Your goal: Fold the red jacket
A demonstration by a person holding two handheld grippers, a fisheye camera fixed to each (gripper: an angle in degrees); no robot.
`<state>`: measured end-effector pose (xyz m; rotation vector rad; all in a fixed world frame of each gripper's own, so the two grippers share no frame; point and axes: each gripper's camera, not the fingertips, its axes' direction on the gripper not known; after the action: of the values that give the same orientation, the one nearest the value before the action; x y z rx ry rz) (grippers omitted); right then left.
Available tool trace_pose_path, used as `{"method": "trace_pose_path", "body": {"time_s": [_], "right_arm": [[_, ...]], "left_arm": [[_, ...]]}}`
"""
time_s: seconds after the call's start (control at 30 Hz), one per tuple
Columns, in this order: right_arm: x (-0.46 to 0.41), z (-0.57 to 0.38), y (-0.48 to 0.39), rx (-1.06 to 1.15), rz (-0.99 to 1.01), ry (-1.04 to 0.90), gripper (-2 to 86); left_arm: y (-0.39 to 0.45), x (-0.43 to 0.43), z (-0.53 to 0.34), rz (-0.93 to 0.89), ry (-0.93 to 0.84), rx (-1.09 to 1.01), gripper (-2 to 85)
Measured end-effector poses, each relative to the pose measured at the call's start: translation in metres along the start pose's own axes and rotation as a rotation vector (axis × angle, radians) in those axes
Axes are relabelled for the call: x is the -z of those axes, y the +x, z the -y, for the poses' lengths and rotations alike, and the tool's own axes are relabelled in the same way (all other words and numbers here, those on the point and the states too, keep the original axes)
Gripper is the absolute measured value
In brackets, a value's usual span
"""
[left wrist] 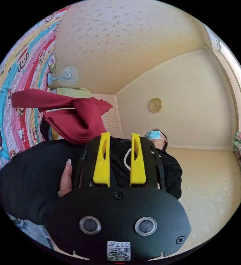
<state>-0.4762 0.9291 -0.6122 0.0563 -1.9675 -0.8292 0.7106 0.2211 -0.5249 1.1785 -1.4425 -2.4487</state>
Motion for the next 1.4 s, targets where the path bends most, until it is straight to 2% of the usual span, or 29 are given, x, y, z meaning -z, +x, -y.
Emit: {"method": "trace_pose_path", "body": {"time_s": [0.07,0.1,0.17,0.2,0.27,0.33,0.47,0.53,0.6,0.67,0.7,0.73,0.83,0.9,0.93,1.0,1.03,1.1,1.13,1.17,1.2,1.27,1.33,1.4], "right_arm": [[-0.085,0.013,0.01,-0.138,0.083,-0.306,2.0],[-0.109,0.013,0.009,-0.155,0.078,-0.398,1.9],[-0.209,-0.001,-0.003,-0.168,-0.077,-0.787,1.9],[-0.235,-0.008,-0.009,-0.159,-0.131,-0.885,1.9],[-0.32,-0.041,-0.036,-0.097,-0.263,-1.203,1.7],[-0.362,-0.059,-0.056,-0.077,-0.32,-1.304,1.5],[-0.417,-0.074,-0.108,-0.05,-0.366,-1.33,1.3],[-0.431,-0.077,-0.134,0.007,-0.414,-1.325,1.3],[-0.441,-0.083,-0.158,0.04,-0.414,-1.323,1.2],[-0.447,-0.096,-0.187,0.078,-0.423,-1.304,1.2],[-0.448,-0.099,-0.193,0.085,-0.422,-1.297,1.2],[-0.448,-0.107,-0.204,0.089,-0.41,-1.283,1.2],[-0.449,-0.126,-0.225,0.087,-0.348,-1.246,1.2],[-0.45,-0.134,-0.234,0.102,-0.307,-1.22,1.2],[-0.45,-0.137,-0.239,0.116,-0.288,-1.21,1.2],[-0.449,-0.141,-0.245,0.134,-0.252,-1.198,1.2],[-0.449,-0.142,-0.246,0.133,-0.238,-1.185,1.2],[-0.448,-0.144,-0.247,0.119,-0.214,-1.169,1.3],[-0.447,-0.145,-0.249,0.109,-0.218,-1.163,1.3],[-0.445,-0.145,-0.253,0.111,-0.235,-1.164,1.3],[-0.443,-0.145,-0.256,0.117,-0.246,-1.166,1.3],[-0.434,-0.143,-0.273,0.134,-0.305,-1.172,1.4],[-0.422,-0.139,-0.285,0.149,-0.386,-1.171,1.4],[-0.407,-0.135,-0.296,0.162,-0.454,-1.169,1.5]], "left_arm": [[0.033,-0.002,-0.001,0.063,-0.023,-0.095,9.7],[0.054,-0.007,0.002,0.136,-0.023,-0.179,9.8],[0.077,-0.023,0.01,0.242,-0.018,-0.3,10.6],[0.084,-0.039,0.018,0.303,-0.02,-0.372,11.1],[0.084,-0.07,0.035,0.391,-0.046,-0.451,11.3],[0.074,-0.106,0.055,0.444,-0.088,-0.493,11.4],[0.055,-0.197,0.085,0.39,-0.207,-0.568,10.7],[0.06,-0.231,0.082,0.48,-0.229,-0.664,13.2],[0.072,-0.267,0.066,0.765,-0.215,-0.852,18.0],[0.077,-0.286,0.055,0.95,-0.212,-0.981,19.7],[0.075,-0.294,0.054,0.986,-0.259,-1.0,20.8],[0.072,-0.298,0.056,0.973,-0.296,-0.99,21.3],[0.051,-0.312,0.076,0.713,-0.424,-0.902,21.2],[0.019,-0.332,0.099,0.459,-0.554,-0.808,18.8],[0.007,-0.338,0.106,0.395,-0.594,-0.764,18.5],[-0.048,-0.359,0.133,0.115,-0.688,-0.555,17.0],[-0.065,-0.364,0.138,0.04,-0.698,-0.48,16.5],[-0.125,-0.384,0.146,-0.355,-0.726,-0.207,10.0],[-0.137,-0.387,0.145,-0.463,-0.715,-0.163,8.1],[-0.153,-0.386,0.145,-0.641,-0.627,-0.12,4.9],[-0.16,-0.376,0.144,-0.742,-0.497,-0.12,2.4],[-0.15,-0.355,0.144,-0.745,-0.363,-0.194,1.6],[-0.117,-0.33,0.147,-0.628,-0.277,-0.342,1.0],[-0.053,-0.307,0.152,-0.418,-0.262,-0.513,0.7]]}}
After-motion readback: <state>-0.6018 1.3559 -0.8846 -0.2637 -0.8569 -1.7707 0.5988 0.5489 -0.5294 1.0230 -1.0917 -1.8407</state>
